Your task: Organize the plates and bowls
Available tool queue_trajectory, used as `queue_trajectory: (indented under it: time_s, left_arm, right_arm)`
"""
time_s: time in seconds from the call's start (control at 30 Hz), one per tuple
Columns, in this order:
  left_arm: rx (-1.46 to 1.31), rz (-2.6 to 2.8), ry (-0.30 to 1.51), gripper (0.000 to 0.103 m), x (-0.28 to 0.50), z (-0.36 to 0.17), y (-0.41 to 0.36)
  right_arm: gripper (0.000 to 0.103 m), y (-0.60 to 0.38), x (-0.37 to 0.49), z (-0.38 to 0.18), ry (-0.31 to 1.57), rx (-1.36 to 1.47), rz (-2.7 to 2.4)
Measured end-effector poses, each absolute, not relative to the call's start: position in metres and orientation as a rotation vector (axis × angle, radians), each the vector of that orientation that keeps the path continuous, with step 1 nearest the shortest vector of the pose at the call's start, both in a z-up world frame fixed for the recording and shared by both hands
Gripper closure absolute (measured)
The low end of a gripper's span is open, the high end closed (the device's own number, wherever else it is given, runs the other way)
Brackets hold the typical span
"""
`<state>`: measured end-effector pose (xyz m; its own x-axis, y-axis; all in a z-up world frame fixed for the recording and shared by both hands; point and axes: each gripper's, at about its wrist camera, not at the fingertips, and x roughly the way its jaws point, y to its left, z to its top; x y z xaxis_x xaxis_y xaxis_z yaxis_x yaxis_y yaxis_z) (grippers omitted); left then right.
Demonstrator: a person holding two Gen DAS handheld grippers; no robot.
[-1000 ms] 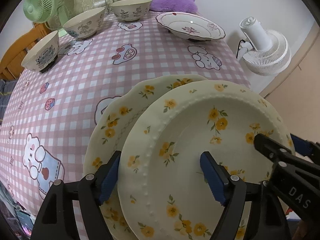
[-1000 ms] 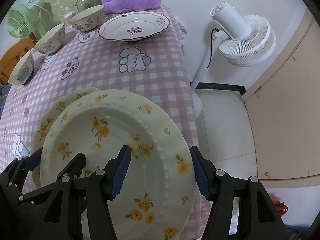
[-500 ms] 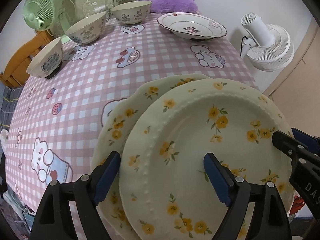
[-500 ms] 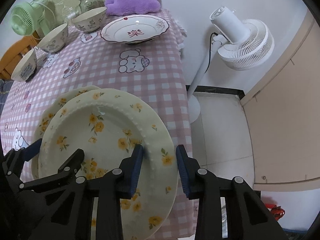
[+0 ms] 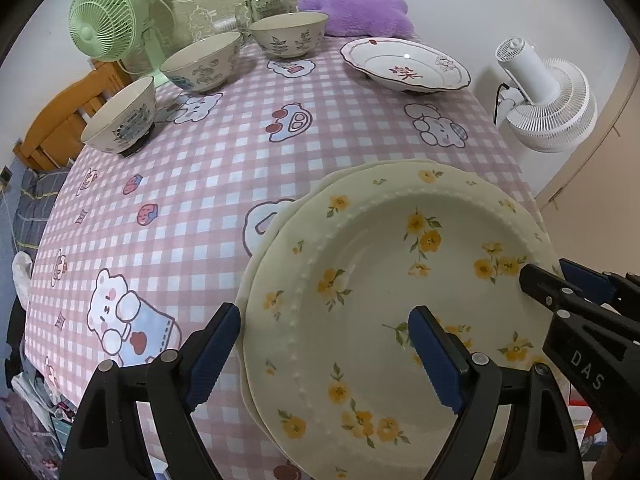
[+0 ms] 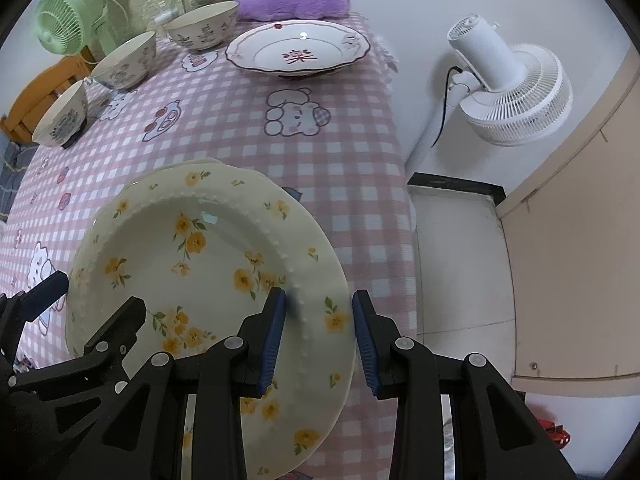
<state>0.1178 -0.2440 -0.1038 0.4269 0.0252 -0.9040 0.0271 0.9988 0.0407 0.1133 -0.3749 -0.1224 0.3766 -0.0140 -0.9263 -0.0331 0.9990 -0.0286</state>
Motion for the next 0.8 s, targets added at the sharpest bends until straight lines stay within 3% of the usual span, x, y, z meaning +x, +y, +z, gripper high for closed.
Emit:
queue_trajectory:
  time_s: [0.4, 0.57, 0.8]
  left_arm:
    - [0.064, -0.029, 1.11, 0.016, 0.115, -0.095, -0.225]
    - [0.068, -0.084, 1.083, 0.014, 0.117, -0.081, -0.214]
    - [0.07, -0.15, 1.018, 0.009, 0.127, -0.046, -0.196]
  right_arm:
    - [0.061, -0.369, 0.115, -0.122, 1.197, -0.016, -0.049]
    - [0.029, -0.362, 0.108, -0.102, 1.139, 0.051, -0.044]
    - [0.028, -0.345, 0.106, -0.065, 1.062, 0.104, -0.047]
